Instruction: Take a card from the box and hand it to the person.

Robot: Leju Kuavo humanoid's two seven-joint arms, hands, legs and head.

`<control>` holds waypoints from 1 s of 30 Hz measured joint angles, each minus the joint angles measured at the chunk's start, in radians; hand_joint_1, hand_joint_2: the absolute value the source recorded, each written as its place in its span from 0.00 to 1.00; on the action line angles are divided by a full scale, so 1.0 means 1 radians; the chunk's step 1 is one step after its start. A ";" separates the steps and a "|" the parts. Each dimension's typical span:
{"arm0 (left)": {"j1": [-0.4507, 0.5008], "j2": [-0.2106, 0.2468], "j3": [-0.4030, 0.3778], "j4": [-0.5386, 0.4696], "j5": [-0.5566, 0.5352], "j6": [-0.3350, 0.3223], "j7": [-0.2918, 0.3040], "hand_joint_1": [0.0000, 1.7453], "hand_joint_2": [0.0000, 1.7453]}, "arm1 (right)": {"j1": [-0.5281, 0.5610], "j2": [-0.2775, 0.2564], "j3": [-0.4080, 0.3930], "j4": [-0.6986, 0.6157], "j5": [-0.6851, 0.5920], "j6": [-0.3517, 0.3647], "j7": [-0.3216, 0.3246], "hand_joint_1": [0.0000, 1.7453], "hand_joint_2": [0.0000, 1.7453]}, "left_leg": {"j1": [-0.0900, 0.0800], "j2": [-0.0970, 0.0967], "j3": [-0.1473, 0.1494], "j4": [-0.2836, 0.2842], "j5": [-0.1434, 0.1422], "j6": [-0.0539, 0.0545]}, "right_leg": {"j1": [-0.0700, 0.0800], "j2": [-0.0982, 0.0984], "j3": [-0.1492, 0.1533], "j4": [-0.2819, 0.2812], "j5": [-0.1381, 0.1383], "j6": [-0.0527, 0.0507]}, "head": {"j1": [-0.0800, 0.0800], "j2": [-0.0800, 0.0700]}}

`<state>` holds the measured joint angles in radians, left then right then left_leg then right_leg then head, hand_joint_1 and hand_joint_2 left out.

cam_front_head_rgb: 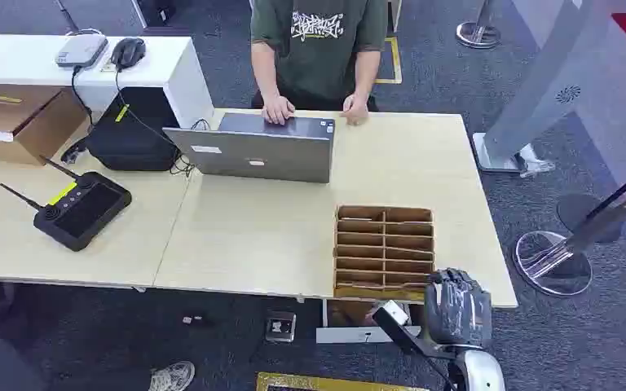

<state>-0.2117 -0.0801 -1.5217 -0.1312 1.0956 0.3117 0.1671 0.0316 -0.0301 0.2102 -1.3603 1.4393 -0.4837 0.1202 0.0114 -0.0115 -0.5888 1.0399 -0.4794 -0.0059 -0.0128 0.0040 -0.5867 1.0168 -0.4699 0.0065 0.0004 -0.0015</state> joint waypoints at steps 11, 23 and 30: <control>-0.001 -0.001 0.000 0.000 -0.012 0.000 0.000 0.00 0.00 | -0.010 0.002 0.000 0.019 -0.010 -0.037 -0.039 0.96 1.00 | 0.000 0.000 0.000 0.000 0.000 0.000 | 0.000 0.000 0.000 0.000 0.000 0.000 | 0.000 0.000; -0.002 -0.003 0.000 0.000 -0.033 0.004 0.000 0.00 0.00 | -0.129 0.008 0.000 0.042 -0.041 -0.135 -0.079 0.96 1.00 | 0.000 0.000 0.000 0.000 0.001 0.000 | 0.000 0.000 0.000 0.000 0.001 0.000 | 0.000 0.000; -0.002 -0.006 0.000 0.000 -0.054 0.004 0.003 0.00 0.00 | -0.221 0.008 0.000 0.035 -0.056 -0.167 -0.091 0.92 1.00 | 0.000 0.000 0.000 0.000 0.001 0.000 | 0.000 0.000 0.000 0.000 0.001 0.000 | 0.000 0.000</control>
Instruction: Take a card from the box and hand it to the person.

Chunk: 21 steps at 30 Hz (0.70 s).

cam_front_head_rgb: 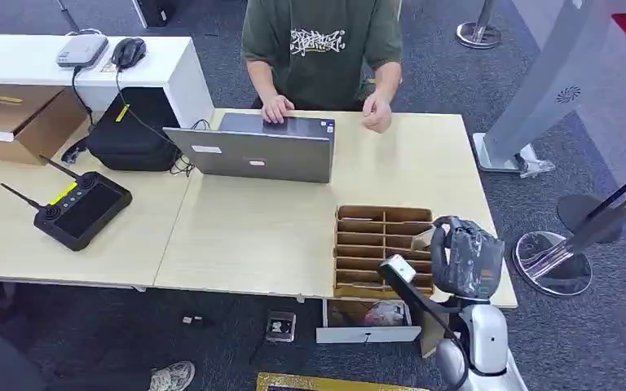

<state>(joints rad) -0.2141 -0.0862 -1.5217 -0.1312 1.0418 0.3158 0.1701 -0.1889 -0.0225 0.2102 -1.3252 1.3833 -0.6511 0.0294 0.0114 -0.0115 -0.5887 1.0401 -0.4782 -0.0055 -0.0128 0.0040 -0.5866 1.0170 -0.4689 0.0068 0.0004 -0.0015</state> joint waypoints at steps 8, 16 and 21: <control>-0.004 -0.003 0.000 0.000 -0.053 -0.012 0.021 0.00 0.00 | -0.102 -0.004 0.000 -0.028 -0.002 -0.026 -0.018 0.93 1.00 | 0.000 0.000 0.000 0.000 0.000 0.000 | 0.000 0.000 0.000 0.000 0.001 0.000 | 0.000 0.000; -0.017 -0.010 0.000 0.000 -0.085 -0.021 0.045 0.00 0.00 | -0.344 -0.006 0.002 0.107 -0.050 -0.006 -0.049 0.99 1.00 | 0.000 0.000 0.000 0.000 0.003 0.000 | 0.000 0.000 0.000 0.000 0.003 0.000 | 0.000 0.000; -0.020 -0.011 0.000 0.000 -0.084 -0.020 0.050 0.00 0.00 | -0.467 -0.003 0.015 0.245 -0.081 -0.016 -0.069 0.00 1.00 | 0.000 0.000 -0.001 0.000 0.004 0.000 | 0.000 0.000 0.000 0.000 0.004 0.000 | 0.000 0.000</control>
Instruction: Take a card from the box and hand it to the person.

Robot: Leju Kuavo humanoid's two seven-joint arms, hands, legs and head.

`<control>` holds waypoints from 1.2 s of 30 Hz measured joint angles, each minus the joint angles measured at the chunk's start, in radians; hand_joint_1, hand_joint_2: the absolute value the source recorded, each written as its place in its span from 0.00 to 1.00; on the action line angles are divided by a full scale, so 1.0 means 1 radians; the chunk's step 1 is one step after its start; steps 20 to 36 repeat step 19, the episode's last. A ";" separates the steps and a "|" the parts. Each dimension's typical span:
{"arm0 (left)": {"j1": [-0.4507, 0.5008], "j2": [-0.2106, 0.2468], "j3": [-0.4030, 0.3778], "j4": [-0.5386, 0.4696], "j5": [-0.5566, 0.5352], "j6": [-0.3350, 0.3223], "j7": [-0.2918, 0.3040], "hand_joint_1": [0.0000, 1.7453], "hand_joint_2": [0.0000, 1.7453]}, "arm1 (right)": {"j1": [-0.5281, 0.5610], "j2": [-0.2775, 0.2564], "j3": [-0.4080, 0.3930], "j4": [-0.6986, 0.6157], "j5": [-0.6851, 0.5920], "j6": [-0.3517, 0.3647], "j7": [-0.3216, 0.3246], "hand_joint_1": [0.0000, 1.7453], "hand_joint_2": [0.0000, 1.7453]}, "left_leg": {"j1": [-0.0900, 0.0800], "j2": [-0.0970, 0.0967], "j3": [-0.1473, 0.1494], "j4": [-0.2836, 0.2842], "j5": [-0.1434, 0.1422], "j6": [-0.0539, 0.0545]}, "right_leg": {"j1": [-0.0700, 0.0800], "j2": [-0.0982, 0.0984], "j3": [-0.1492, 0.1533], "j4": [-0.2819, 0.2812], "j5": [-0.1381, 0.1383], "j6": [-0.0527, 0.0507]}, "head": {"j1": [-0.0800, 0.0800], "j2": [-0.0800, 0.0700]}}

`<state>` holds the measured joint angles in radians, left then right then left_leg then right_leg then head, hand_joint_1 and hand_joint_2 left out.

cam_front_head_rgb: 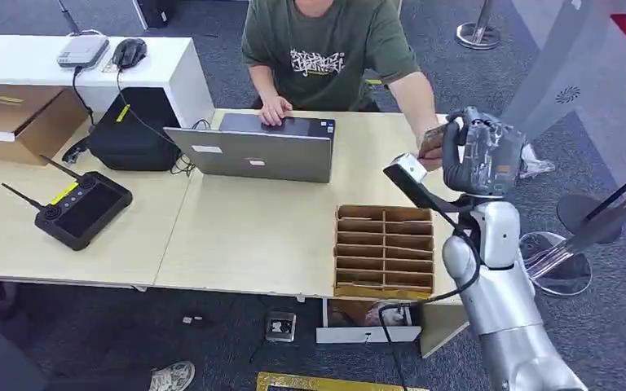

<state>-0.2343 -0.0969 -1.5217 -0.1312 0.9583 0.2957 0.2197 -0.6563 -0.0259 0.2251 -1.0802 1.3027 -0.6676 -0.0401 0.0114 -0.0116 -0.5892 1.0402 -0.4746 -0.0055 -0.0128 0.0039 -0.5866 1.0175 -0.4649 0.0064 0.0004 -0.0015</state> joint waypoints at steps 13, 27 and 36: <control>0.000 0.000 0.000 0.000 0.024 -0.001 0.005 0.00 0.00 | -0.012 0.012 0.012 0.073 -0.018 -0.030 -0.069 0.00 1.00 | 0.000 -0.001 0.000 0.000 0.000 0.000 | 0.000 -0.001 0.000 0.000 0.000 0.000 | 0.000 0.000; 0.001 0.001 0.000 0.000 0.045 0.006 0.010 0.00 0.00 | 0.110 0.021 0.012 -0.049 0.068 -0.031 -0.096 0.00 1.00 | 0.000 0.000 0.000 0.000 0.000 0.000 | 0.000 -0.001 0.000 0.000 0.000 0.000 | 0.000 0.000; 0.001 0.001 0.000 0.000 0.045 0.006 0.010 0.00 0.00 | 0.110 0.021 0.012 -0.049 0.068 -0.031 -0.096 0.00 1.00 | 0.000 0.000 0.000 0.000 0.000 0.000 | 0.000 -0.001 0.000 0.000 0.000 0.000 | 0.000 0.000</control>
